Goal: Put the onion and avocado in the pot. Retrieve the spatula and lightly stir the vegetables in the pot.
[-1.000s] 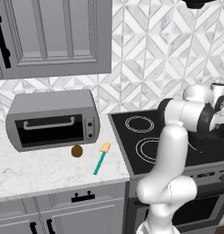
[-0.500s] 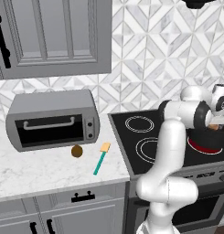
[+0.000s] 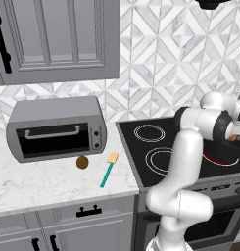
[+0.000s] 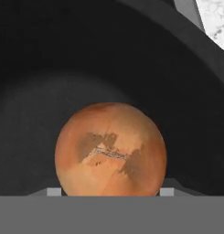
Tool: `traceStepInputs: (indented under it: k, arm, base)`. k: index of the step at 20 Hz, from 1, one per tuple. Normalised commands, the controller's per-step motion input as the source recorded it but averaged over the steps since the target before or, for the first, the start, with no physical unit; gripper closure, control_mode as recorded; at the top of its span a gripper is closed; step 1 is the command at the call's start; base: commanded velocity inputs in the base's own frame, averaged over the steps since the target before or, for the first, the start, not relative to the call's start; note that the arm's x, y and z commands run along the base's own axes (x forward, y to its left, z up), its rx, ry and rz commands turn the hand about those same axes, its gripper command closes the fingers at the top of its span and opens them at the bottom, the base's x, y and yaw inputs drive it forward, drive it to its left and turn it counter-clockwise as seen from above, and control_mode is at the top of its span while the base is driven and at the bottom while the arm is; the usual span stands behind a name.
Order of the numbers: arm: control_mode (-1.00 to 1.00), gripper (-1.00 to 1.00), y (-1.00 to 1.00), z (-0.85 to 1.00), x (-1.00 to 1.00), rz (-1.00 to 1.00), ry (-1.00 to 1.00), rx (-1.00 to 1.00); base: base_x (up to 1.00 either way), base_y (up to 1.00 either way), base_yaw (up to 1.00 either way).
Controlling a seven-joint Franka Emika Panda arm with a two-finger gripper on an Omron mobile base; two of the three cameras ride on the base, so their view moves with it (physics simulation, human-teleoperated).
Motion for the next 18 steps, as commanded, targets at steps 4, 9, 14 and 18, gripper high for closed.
traceStepInputs:
  k: [4,9,14,18]
  arm:
    - [-1.0,1.0,0.76,-0.18,-0.11,0.0,-0.15,0.0]
    - [-1.0,-1.0,0.47,-0.13,0.0,0.0,0.02,0.0]
    - [-1.0,-1.0,-0.05,0.04,-0.17,0.0,0.01,0.0]
    - [-1.0,-1.0,-0.25,0.36,-0.39,-0.06,0.02,0.0]
  base:
    - [0.0,0.0,0.0]
    - [0.0,0.0,0.0]
    - [0.0,0.0,0.0]
    - [0.0,0.0,0.0]
